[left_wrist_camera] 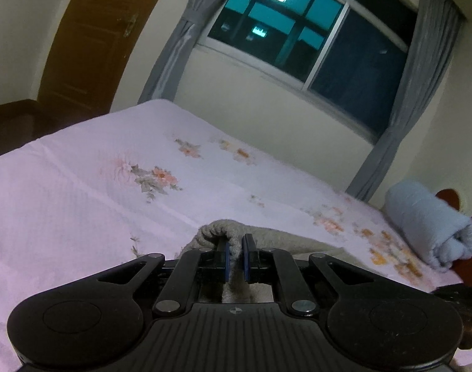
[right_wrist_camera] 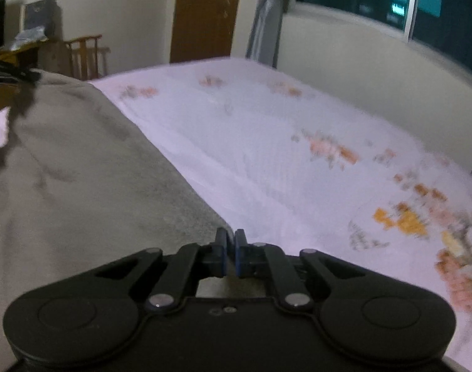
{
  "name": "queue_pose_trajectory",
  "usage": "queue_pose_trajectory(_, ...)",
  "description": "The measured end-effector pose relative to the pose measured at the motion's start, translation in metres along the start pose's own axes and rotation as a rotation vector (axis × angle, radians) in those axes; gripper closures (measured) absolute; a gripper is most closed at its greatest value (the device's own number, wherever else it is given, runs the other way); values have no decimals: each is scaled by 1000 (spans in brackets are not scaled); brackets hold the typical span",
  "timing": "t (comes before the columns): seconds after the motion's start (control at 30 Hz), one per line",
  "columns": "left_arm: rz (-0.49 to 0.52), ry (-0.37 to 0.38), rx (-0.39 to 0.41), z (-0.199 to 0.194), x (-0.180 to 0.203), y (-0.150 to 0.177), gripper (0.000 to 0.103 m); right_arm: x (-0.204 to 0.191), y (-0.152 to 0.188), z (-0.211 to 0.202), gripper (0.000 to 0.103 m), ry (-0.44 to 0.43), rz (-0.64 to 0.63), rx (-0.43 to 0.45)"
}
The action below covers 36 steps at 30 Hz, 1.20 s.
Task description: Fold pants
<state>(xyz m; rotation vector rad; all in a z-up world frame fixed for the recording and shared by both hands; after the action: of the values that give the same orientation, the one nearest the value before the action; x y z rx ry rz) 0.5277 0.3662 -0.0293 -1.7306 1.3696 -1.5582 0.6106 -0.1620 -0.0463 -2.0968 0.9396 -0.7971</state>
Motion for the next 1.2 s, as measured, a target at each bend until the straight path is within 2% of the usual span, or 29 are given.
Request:
queue_pose_trajectory(0.13,-9,81,27,-44,6,5,95,-20,1,-70,103,13,-54,39)
queue_pose_trajectory(0.23,-16,132,7,-81,9,22,95,-49,17,-122,103,17,-79,32)
queue_pose_trajectory(0.3,-8,139,-22,-103,10,39,95,-72,35,-151,103,24,-94,12)
queue_pose_trajectory(0.4,-9,130,-68,-133,8,72,94,-105,70,-173,103,26,-88,-27)
queue_pose_trajectory(0.43,-3,106,-100,-141,6,86,88,-117,82,-176,103,31,-100,-34)
queue_pose_trajectory(0.47,-11,50,-125,-150,0,99,79,-131,99,-179,97,55,-128,-48)
queue_pose_trajectory(0.53,-38,-85,-107,-174,-13,114,29,-141,123,-187,86,129,-88,-79)
queue_pose_trajectory(0.57,-72,-133,-71,-192,-18,121,27,-141,129,-197,82,146,-23,-65)
queue_pose_trajectory(0.63,-130,-146,-56,-217,-18,130,28,-136,139,-217,67,160,118,-32)
queue_pose_trajectory(0.7,-195,-127,-49,-234,-12,141,29,-128,146,-230,65,160,255,-35)
queue_pose_trajectory(0.73,-213,-111,-62,-236,-7,146,36,-123,147,-232,65,163,302,-33)
queue_pose_trajectory(0.8,-245,-68,-74,-234,8,154,43,-116,148,-239,65,159,388,-19)
queue_pose_trajectory(0.87,-277,-26,-67,-225,23,157,43,-112,147,-239,65,156,426,-7)
queue_pose_trajectory(0.97,-312,17,-53,-203,35,154,43,-122,145,-240,65,151,411,7)
queue_pose_trajectory(1.03,-333,23,-65,-183,45,154,43,-122,147,-240,65,155,410,-2)
queue_pose_trajectory(1.2,-452,1,-107,-134,36,158,42,-113,163,-238,64,198,467,-35)
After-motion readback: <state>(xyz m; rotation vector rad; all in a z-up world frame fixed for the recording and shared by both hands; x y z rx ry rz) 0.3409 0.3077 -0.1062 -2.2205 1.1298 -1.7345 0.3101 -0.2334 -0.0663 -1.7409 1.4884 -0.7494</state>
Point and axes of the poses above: each gripper's, at about its wrist camera, not at the fingertips, and z roughly the way its jaws point, x to its right, y to its underside, the point moved 6 cm from there along z, roughly the way its jaws point, and after that the axes turned 10 degrees about y, right-handed, at the moved point
